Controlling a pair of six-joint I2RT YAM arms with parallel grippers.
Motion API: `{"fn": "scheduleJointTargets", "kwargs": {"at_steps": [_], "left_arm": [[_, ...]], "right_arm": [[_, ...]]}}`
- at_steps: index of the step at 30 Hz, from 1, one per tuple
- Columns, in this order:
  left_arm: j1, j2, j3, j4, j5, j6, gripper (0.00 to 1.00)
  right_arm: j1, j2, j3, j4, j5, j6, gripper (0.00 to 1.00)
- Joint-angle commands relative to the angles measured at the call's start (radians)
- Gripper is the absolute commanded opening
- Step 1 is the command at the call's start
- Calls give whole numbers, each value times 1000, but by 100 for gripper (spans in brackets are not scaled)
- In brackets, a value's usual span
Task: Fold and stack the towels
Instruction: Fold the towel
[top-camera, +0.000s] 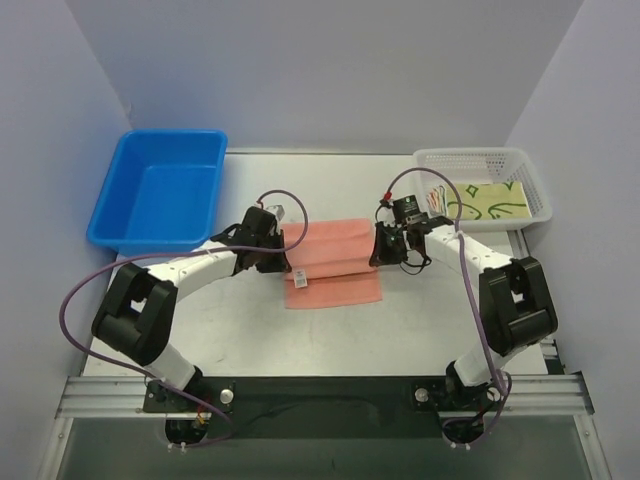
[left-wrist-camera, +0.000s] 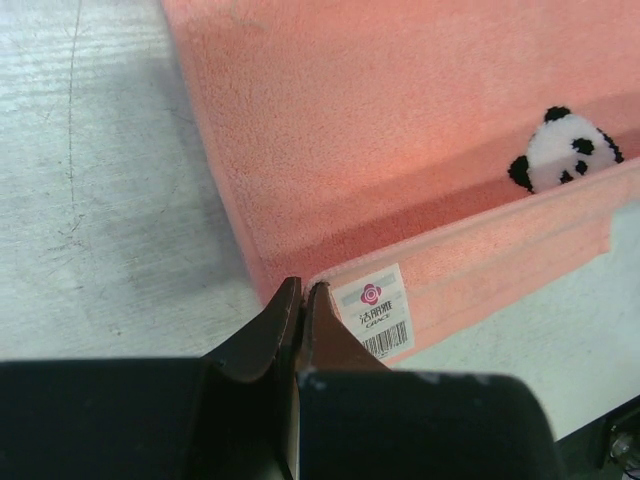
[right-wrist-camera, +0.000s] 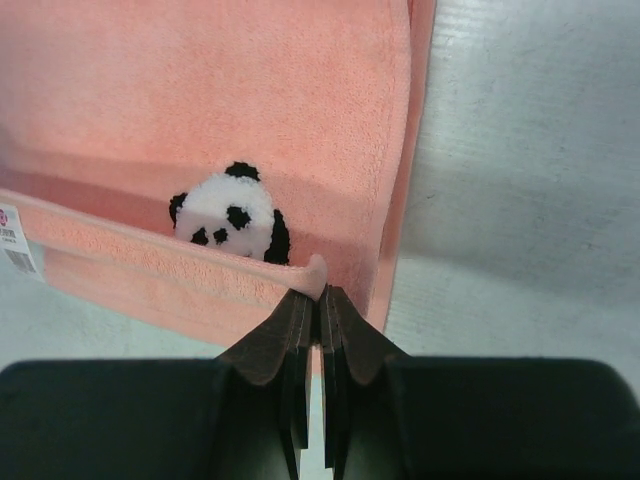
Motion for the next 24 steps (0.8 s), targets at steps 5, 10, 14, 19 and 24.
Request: {"fn": "scheduleJointTargets", "kwargs": {"at_steps": [5,10,14,19,24], "left_arm": [[4,-99,16,-75,-46,19,0],[-16,-90,-37,-46,-37,-1,0],[-31,-24,-77,-15,-26,-24,0],[-32,33,-100,5,-41,-33,0],[-32,1,-103,8,-44,-30,0]], "right_arm": [[-18,-87,13,-87,105,-32,0],[-18,-82,-33,-90,119,-13,0],[-18,-26,-65,-84,115,10,0],[-17,30,-93,-64,82,22,0],[-17,25,-113,-56,84,13,0]]}}
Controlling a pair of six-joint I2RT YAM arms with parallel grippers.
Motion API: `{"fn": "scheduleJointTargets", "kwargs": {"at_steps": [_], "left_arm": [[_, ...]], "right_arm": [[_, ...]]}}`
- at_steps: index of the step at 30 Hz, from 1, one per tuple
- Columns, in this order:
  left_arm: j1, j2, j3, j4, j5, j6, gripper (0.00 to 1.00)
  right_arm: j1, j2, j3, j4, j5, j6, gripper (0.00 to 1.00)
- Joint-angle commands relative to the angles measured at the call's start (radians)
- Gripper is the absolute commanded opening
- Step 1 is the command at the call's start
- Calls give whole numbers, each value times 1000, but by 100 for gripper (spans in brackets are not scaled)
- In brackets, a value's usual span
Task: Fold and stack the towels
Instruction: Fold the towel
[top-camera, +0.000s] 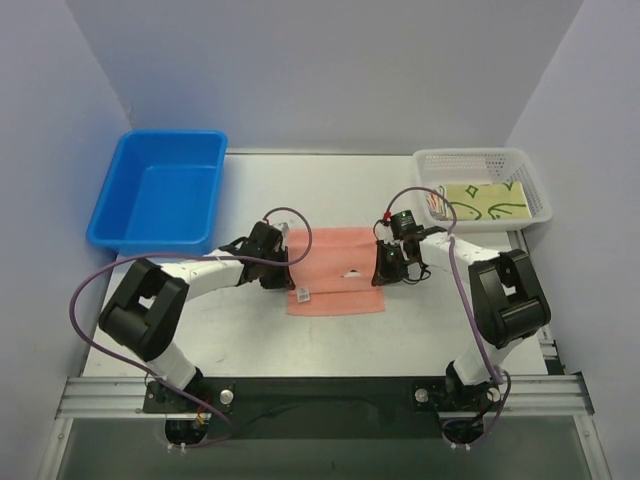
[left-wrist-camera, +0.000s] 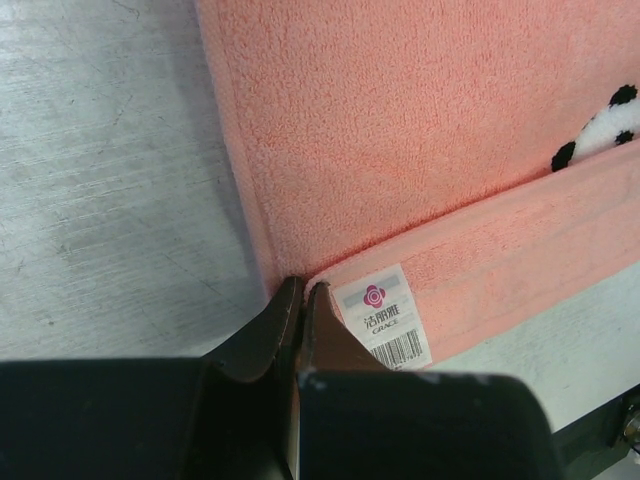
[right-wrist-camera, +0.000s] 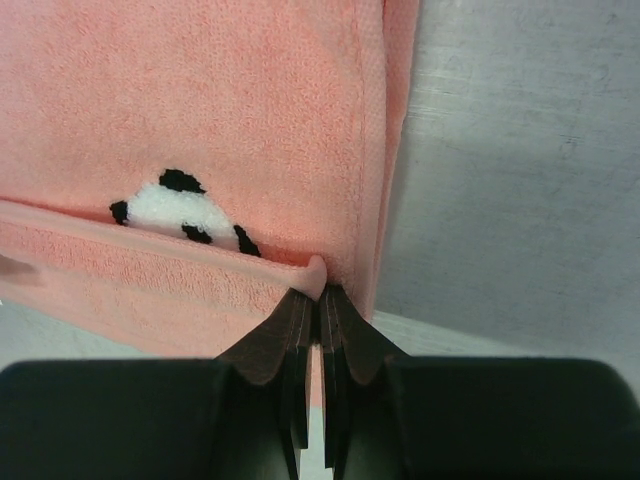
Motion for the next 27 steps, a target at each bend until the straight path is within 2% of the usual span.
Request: {"fn": "scheduleJointTargets", "kwargs": {"at_steps": [1,8,18,23,27], "left_arm": [[13,-33,-16,-50,-71,23,0],[8,-105,-20,-63,-74,32,0],[10,-200,76,-152,-108,49,0],[8,-235,61,-165,-95,40,0],[8,-200,26,-137,-66,35,0]], "right_arm": [[-17,-19,-26,-46,90,-17,0],[-14,-85,-49,-46,96,-23,0],[-14,-219,13,-91,115,-18,0],[-6,-254,5,-109,113,-9,0],[-3,-225,-23,-108,110,0,0]]}}
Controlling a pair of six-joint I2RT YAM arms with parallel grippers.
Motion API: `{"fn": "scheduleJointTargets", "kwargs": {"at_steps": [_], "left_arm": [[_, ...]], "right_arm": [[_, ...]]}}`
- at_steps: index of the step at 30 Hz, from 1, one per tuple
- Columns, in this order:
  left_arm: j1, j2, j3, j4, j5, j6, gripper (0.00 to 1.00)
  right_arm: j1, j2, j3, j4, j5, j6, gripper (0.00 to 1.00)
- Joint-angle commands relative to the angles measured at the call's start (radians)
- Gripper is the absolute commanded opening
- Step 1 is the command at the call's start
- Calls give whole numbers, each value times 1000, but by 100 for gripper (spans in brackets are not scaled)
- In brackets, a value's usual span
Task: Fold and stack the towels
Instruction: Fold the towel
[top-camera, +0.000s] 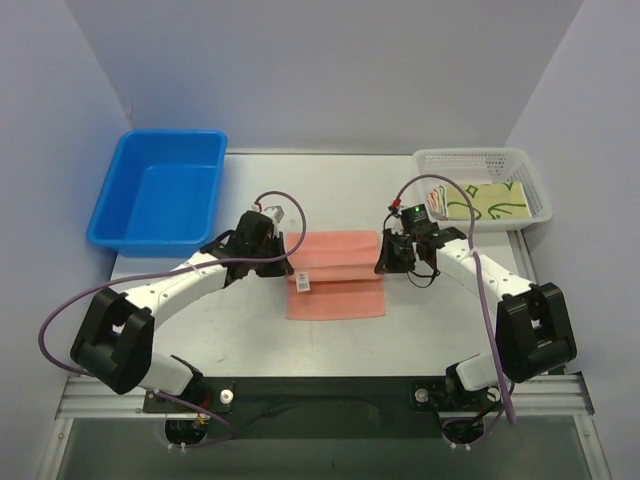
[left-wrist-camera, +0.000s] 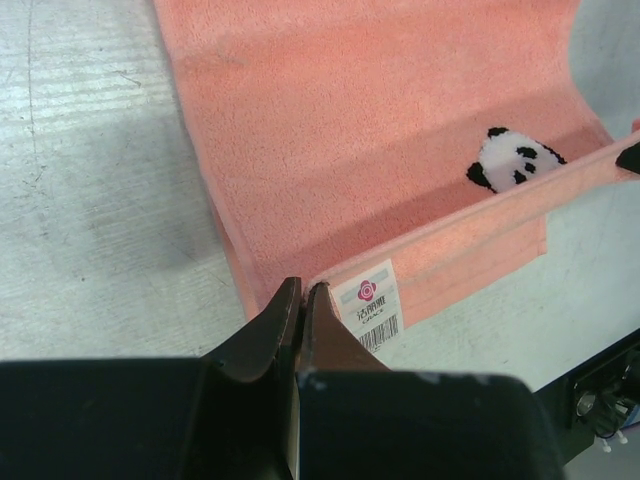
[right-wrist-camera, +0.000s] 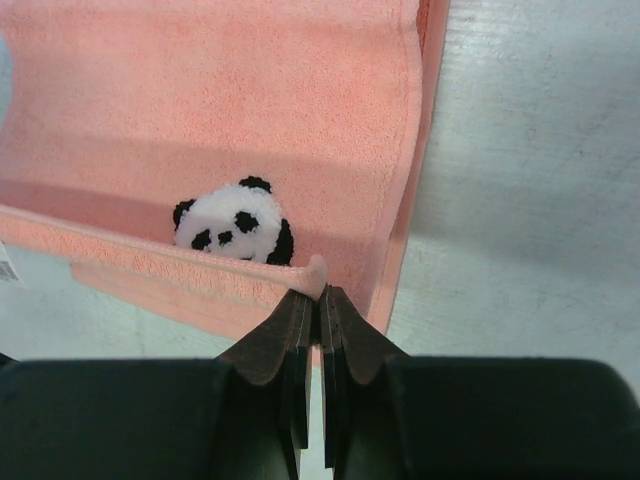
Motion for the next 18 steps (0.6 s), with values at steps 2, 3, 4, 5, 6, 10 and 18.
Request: {"fn": "scheduleJointTargets", "kwargs": {"at_steps": [2,3,4,5,6,10,18], "left_arm": [[6,49,-35,-35,-25,10,0],[3,63,-40,-20,-23,8,0],[1,77,-46,-15,-20,7,0],[-2,104,-53,-12,-16,4,0],[-3,117,-58,-6,-5,-1,0],[-11,147,-78,8,3,-15,0],[-18,51,-96,-37,12,-13,20]], "right_arm": [[-5,34,-30,-72,87,0,0],[-5,48,-45,-69,87,3,0],[-5,61,-51,-66,86,7,0],[-5,89,-54,-62,84,7,0],[-5,101,-62,-59,83,9,0],[-4,161,-69,-55,78,7,0],[4,86,-102,-69,29,-14,24]]}}
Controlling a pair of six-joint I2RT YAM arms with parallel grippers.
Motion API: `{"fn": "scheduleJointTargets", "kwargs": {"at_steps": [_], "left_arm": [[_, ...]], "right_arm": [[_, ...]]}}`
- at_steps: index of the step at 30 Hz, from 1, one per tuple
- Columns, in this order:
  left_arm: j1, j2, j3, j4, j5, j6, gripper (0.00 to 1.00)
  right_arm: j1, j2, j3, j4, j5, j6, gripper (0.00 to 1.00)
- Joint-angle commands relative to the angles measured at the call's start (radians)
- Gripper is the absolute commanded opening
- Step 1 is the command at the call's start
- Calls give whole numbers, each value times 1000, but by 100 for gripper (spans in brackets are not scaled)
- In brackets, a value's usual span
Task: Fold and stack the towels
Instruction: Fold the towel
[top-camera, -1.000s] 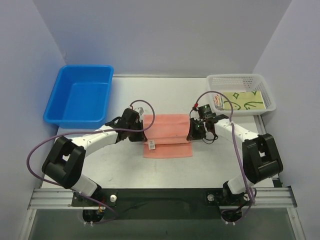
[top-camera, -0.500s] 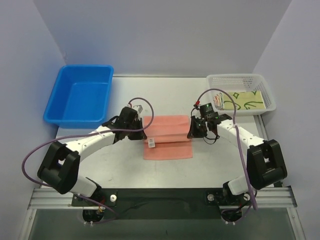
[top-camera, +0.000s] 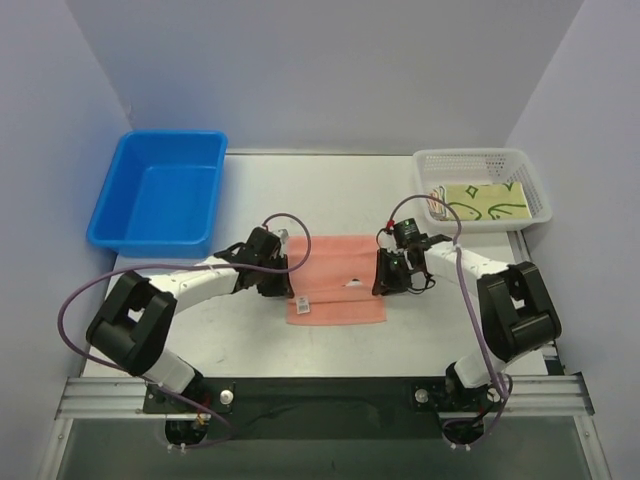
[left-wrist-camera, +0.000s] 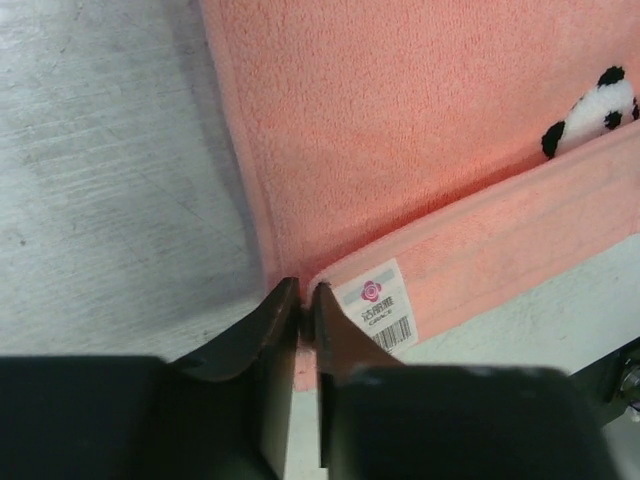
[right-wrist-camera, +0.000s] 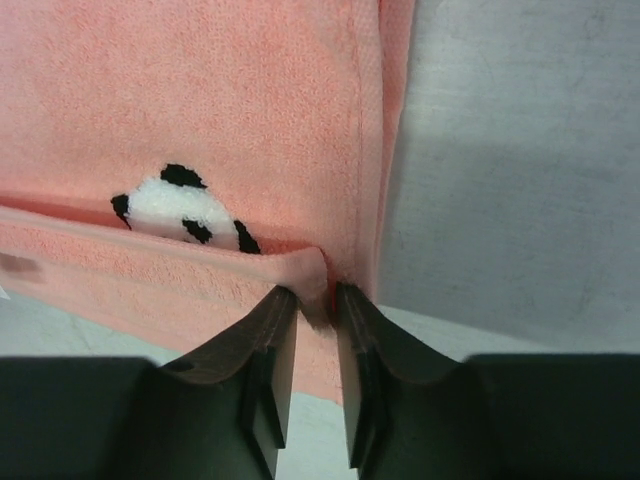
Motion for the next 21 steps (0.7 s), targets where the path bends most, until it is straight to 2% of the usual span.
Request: {"fn": "scheduleJointTargets", "kwargs": {"at_steps": [1,7,11,13,15,21], "left_arm": [[-1,-99,-20,-73,-36,13,28],[-76,-364,-107,-101,34,1,52],[-99,-482,-171,-108,58,-44,53],[-99,-507,-175,-110,24,-56,60],[-96,-495,-144,-114,-42,-56,71],[-87,-273,113,-117,-154,10,70]], "right_arm": [[2,-111,-41,-87,49,-39,30],[88,-315,-118,-174,-9,-73,36],[97,-409,-173,-199,-9,-45,37],[96,-430,-161,-197,26,-42,37],[99,-426,-112,-197,76,-41,38],[96,-320,57,-179,196,-19,35]]}}
